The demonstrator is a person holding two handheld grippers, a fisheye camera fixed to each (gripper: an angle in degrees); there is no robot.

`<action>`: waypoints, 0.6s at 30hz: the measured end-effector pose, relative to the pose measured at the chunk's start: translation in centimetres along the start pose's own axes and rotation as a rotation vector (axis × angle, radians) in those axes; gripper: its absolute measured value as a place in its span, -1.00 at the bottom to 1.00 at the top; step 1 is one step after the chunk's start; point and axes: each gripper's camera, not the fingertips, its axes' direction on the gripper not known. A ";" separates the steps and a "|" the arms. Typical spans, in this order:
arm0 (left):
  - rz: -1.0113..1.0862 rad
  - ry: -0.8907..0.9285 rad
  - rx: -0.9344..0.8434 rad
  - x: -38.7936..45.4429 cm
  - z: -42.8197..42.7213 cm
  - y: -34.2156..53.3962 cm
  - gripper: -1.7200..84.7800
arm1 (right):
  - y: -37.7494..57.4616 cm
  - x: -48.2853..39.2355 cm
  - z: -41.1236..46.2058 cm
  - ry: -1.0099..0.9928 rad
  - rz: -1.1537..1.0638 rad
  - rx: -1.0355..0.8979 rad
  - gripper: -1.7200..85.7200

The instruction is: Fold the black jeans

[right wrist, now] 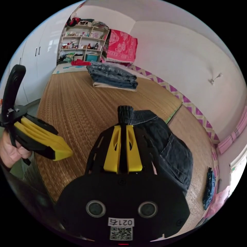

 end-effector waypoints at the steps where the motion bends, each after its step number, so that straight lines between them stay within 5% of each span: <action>1: -0.008 0.013 0.015 -0.3 0.4 0.1 -0.98 | 0.5 0.8 3.4 -0.093 0.015 -0.113 -0.89; 7: 0.031 -0.002 0.036 -1.0 2.4 -1.9 -0.98 | 8.6 12.9 -0.2 -0.578 0.355 0.042 -0.80; 13: 0.067 -0.029 0.017 -2.4 6.6 -5.6 -0.98 | 22.9 21.8 -2.4 -0.143 0.580 -0.007 -0.86; 18: -0.118 -0.143 -0.144 -9.2 13.6 -6.8 -0.98 | 28.6 22.4 4.8 -0.137 0.530 -0.163 -0.95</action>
